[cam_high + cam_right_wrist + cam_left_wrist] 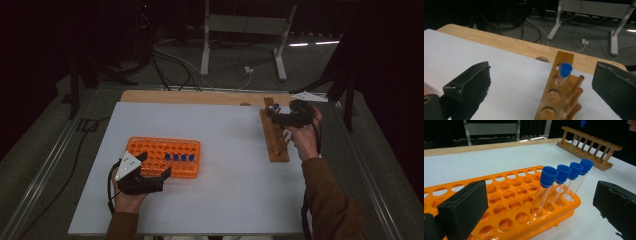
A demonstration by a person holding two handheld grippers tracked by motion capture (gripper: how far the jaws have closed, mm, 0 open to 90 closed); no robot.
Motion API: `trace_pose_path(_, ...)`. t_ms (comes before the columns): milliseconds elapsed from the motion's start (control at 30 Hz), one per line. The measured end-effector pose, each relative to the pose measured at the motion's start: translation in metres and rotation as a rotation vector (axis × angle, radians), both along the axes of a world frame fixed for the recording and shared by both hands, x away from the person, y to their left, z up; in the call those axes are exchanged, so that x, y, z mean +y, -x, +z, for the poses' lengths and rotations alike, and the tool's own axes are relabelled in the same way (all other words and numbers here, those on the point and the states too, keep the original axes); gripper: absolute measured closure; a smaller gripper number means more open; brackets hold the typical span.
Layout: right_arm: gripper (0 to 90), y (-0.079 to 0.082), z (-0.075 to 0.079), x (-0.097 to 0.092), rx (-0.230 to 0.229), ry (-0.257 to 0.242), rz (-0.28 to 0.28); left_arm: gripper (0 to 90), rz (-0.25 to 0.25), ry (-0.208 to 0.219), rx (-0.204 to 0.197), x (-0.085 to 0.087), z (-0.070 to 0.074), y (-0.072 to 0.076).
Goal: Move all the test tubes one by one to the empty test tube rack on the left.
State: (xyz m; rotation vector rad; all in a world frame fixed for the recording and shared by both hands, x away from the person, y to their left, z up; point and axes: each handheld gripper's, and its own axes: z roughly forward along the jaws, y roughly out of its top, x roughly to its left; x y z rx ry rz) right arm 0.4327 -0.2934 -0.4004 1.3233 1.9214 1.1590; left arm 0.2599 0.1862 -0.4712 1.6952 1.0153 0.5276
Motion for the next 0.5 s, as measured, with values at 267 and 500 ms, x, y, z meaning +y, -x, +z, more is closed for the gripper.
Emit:
trace_pose_path(267,5.5,-0.021,-0.011,-0.011,0.042,-0.015,-0.055,0.8,0.006,0.014,-0.002,0.003,0.000,0.000)
trace_pose_path(500,8.5,-0.038,-0.022,-0.013,0.082,-0.036,-0.107,0.8,0.015,0.026,-0.004,0.007,0.000,0.001)
